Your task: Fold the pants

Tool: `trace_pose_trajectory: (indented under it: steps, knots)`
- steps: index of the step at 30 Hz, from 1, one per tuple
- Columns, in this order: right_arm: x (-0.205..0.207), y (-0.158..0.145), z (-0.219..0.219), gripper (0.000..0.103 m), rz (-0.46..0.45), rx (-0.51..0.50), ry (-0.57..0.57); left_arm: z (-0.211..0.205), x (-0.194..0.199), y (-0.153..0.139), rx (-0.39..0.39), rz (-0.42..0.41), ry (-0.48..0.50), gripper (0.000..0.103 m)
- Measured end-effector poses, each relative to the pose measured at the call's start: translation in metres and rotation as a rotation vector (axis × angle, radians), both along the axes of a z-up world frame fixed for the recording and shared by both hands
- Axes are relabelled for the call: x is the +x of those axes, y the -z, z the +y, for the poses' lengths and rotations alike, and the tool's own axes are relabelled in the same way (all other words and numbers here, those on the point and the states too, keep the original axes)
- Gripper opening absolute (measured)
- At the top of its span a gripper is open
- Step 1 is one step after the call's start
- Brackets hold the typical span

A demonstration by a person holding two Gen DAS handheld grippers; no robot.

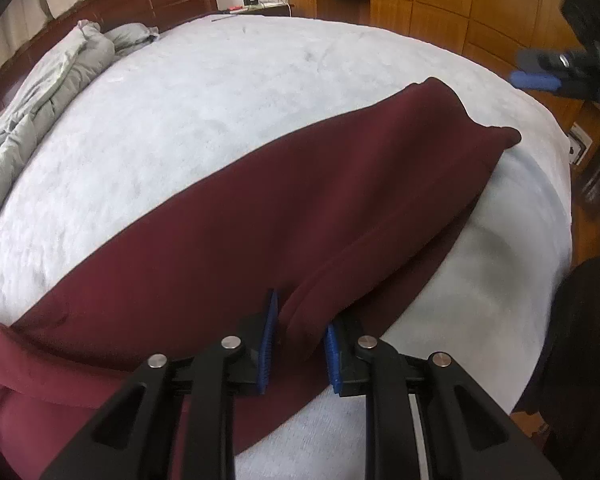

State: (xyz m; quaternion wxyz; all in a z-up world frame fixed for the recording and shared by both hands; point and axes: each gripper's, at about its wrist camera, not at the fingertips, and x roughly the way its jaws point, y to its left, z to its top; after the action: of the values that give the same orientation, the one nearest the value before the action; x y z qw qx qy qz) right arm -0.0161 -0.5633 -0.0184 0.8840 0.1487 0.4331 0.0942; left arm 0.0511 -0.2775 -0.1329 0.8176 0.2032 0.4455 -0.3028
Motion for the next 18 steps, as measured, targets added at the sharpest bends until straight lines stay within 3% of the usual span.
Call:
trace_pose_trajectory:
  steps: [5, 7, 9, 10, 15, 16, 18]
  knots:
    - [0.065, 0.041, -0.017, 0.074, 0.155, 0.053, 0.038, -0.004, 0.001, 0.001, 0.002, -0.008, -0.01, 0.026]
    - [0.079, 0.055, -0.023, 0.055, 0.191, 0.088, 0.031, -0.003, 0.0, 0.001, -0.008, -0.004, -0.011, 0.029]
    - [0.089, 0.064, -0.02, 0.017, 0.231, 0.089, 0.012, 0.0, -0.001, 0.002, -0.02, 0.0, -0.016, 0.031]
    - [0.091, 0.064, -0.019, 0.011, 0.235, 0.073, 0.005, 0.0, -0.001, 0.002, -0.024, -0.003, -0.017, 0.032]
    - [0.086, 0.036, -0.018, 0.008, 0.101, 0.051, -0.007, -0.002, 0.0, 0.0, -0.067, -0.006, -0.046, 0.038]
    - [0.088, 0.039, -0.017, 0.008, 0.107, 0.021, 0.003, -0.005, 0.0, 0.001, -0.063, -0.013, -0.046, 0.041]
    - [0.099, 0.065, -0.014, 0.008, 0.214, -0.054, 0.02, -0.009, -0.002, 0.003, -0.051, -0.031, -0.042, 0.043]
